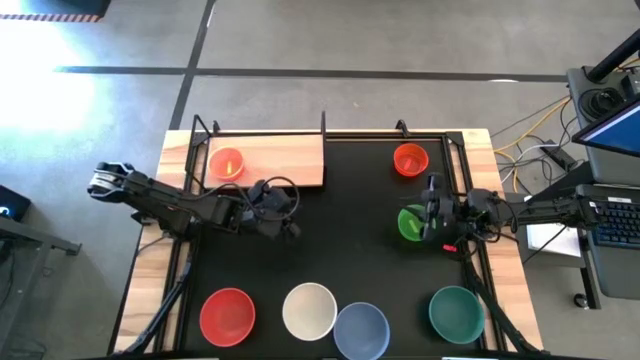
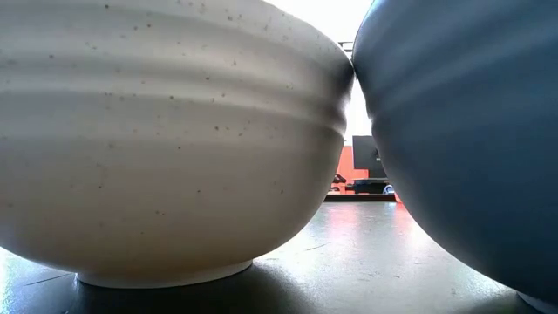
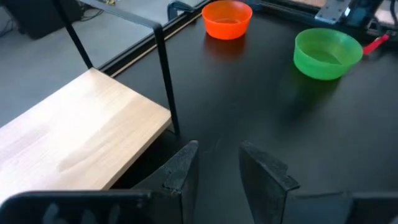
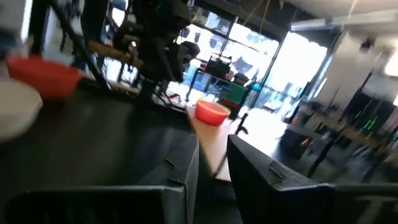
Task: Place and stack bowls onto a shelf
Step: Stack the green bowl on top of the yellow bowl on the shelf
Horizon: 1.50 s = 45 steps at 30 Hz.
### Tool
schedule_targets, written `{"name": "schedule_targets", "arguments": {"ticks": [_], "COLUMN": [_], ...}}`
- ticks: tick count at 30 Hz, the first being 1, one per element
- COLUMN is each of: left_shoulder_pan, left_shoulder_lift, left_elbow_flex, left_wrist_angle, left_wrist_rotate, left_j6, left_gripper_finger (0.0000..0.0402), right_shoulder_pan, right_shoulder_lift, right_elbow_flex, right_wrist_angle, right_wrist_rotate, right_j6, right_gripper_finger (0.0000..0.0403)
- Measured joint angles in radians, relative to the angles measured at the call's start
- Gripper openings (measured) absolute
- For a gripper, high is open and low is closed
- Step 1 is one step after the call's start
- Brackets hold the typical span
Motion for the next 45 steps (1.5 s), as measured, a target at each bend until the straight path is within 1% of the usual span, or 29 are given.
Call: {"name": "schedule_targets", "arguments": {"ticks": [2,4,6,8,9,12,14,17,19,21,25,28,30,33,35,37,40,43,45], "left_shoulder_pan": [0.000,0.000,0.000,0.000,0.000,0.000,0.000,0.000,0.000,0.000,0.000,0.001,0.001,0.001,0.001,0.001,0.001,0.001,0.001], "left_shoulder_lift": [0.002,0.002,0.002,0.003,0.003,0.007,0.009,0.016,0.017,0.017,0.017,0.017,0.017,0.017,0.017,0.017,0.017,0.017,0.017], "left_elbow_flex": [0.000,0.000,0.000,0.000,0.000,0.000,0.000,0.000,0.000,0.000,0.000,0.000,0.000,0.000,0.000,0.000,0.000,0.000,0.000], "left_wrist_angle": [0.009,0.026,0.036,0.048,0.052,0.060,0.070,0.080,0.078,0.080,0.080,0.078,0.079,0.076,0.068,0.060,0.055,0.048,0.045], "left_wrist_rotate": [0.000,-0.001,0.000,0.000,-0.001,-0.001,-0.002,-0.003,-0.003,-0.003,-0.004,-0.004,-0.004,-0.004,-0.004,-0.004,-0.004,-0.004,-0.004], "left_j6": [0.000,-0.001,0.000,0.000,0.000,0.005,0.011,0.013,0.013,0.013,0.039,0.052,0.063,0.066,0.066,0.066,0.066,0.066,0.066], "left_gripper_finger": [0.0096,0.0096,0.0096,0.0096,0.0096,0.0096,0.0096,0.0096,0.0096,0.0096,0.0096,0.0096,0.0096,0.0096,0.0096,0.0096,0.0096,0.0096,0.0096], "right_shoulder_pan": [0.000,0.000,0.000,0.000,0.000,0.000,-0.002,-0.003,-0.004,-0.004,-0.004,-0.004,-0.004,-0.004,-0.004,-0.004,-0.004,-0.004,-0.004], "right_shoulder_lift": [0.000,0.000,0.000,0.000,-0.001,0.001,0.004,0.005,0.004,0.004,0.005,0.005,0.005,0.020,0.035,0.057,0.097,0.149,0.186], "right_elbow_flex": [0.000,0.000,0.000,0.000,0.000,0.000,0.000,0.000,0.000,0.000,0.000,0.000,0.009,0.058,0.104,0.168,0.276,0.382,0.438], "right_wrist_angle": [0.001,0.021,0.039,0.071,0.070,0.067,0.075,0.094,0.109,0.103,0.010,0.009,-0.012,-0.044,-0.093,-0.187,-0.443,-0.722,-0.865], "right_wrist_rotate": [0.000,0.008,0.012,0.072,0.105,0.123,0.128,0.141,0.150,0.191,0.191,0.191,0.189,0.188,0.188,0.189,0.192,0.191,0.187], "right_j6": [0.126,0.203,0.210,0.154,0.164,0.374,0.413,0.396,0.470,0.591,0.741,0.819,0.833,0.834,0.834,0.840,0.908,1.058,1.138], "right_gripper_finger": [0.0075,0.0075,0.0075,0.0075,0.0075,0.0075,0.0075,0.0075,0.0075,0.0078,0.0096,0.0116,0.0132,0.0153,0.0163,0.0169,0.0170,0.0166,0.0163]}}
